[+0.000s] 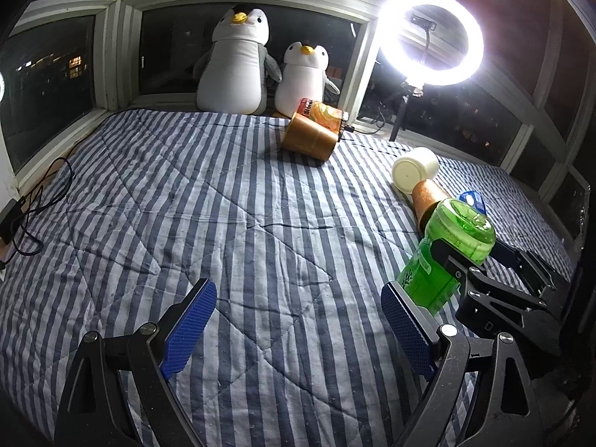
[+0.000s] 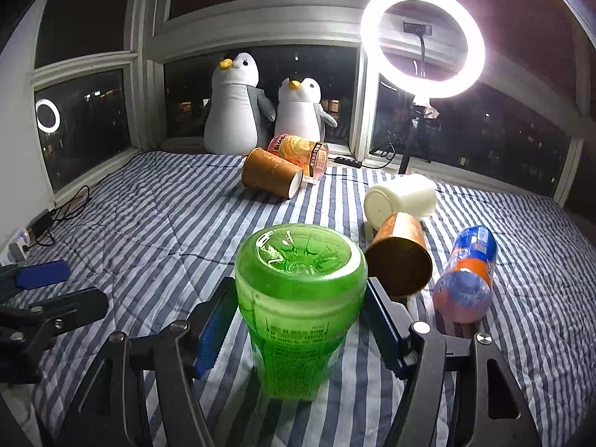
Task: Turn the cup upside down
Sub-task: 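Lower the green cup onto the bed and open the right tool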
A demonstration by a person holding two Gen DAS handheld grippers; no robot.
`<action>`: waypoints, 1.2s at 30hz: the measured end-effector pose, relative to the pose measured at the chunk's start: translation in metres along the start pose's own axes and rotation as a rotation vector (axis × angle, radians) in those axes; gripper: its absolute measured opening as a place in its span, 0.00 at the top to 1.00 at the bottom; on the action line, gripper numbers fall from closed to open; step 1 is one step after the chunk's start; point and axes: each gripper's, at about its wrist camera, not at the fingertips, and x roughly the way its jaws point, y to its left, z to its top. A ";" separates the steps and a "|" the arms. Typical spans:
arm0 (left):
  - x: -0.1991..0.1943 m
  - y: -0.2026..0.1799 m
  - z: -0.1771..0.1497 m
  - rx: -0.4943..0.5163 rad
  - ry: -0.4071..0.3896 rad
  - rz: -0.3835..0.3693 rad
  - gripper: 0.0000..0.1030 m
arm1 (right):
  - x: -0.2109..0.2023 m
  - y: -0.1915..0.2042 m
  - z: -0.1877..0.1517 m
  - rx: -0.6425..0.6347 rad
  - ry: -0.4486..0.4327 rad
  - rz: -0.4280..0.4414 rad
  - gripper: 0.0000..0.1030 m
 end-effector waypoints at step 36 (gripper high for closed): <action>-0.011 -0.020 -0.006 0.057 -0.021 -0.005 0.10 | -0.039 -0.006 -0.023 0.044 0.010 0.009 0.30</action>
